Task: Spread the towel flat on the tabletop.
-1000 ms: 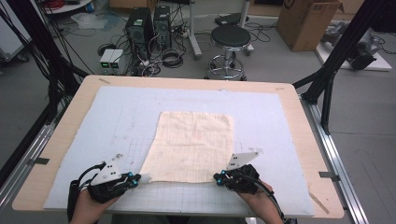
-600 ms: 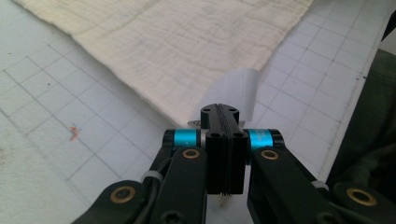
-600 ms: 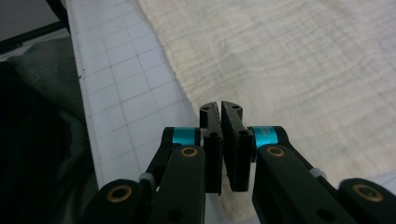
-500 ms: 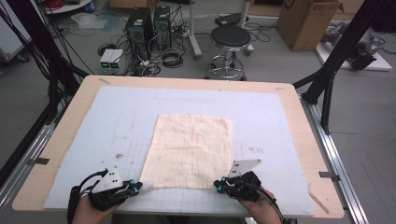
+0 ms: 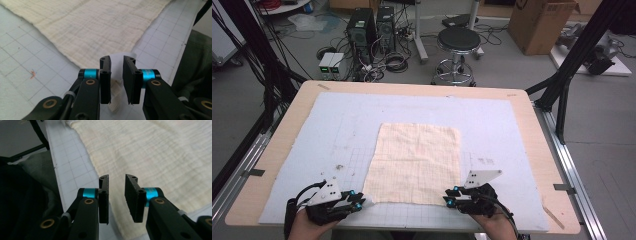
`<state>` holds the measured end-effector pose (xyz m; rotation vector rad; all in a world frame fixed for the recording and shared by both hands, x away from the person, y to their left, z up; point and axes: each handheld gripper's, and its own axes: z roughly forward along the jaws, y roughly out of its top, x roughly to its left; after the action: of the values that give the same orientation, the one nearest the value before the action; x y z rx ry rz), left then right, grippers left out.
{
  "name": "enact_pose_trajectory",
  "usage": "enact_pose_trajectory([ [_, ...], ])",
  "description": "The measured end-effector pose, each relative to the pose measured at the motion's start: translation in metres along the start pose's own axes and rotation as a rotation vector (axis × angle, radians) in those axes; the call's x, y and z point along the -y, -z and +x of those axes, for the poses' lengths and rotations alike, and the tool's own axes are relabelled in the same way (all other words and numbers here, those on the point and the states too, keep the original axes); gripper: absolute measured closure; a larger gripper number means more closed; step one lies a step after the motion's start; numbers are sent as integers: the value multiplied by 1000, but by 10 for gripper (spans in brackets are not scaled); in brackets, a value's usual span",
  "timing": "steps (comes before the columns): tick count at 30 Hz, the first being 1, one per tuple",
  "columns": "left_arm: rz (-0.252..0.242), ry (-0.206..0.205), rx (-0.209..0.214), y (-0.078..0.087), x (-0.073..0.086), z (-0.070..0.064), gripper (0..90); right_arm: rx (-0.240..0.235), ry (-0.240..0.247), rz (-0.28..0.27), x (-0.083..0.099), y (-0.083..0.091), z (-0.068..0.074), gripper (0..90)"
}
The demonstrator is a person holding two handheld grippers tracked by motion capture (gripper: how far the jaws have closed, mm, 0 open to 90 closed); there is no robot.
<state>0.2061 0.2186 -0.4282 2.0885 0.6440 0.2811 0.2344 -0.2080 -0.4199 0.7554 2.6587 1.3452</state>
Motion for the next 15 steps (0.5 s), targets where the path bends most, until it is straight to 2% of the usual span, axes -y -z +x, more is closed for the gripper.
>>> enact_pose_trajectory([
  [7, -40, 21, 16, -6, -8, 7, 683, 29, -11, -29, -6, -2, -9, 610],
  [15, -99, 55, 8, -12, -15, 18, 622, 42, -24, -63, -13, -8, -21, 494],
])
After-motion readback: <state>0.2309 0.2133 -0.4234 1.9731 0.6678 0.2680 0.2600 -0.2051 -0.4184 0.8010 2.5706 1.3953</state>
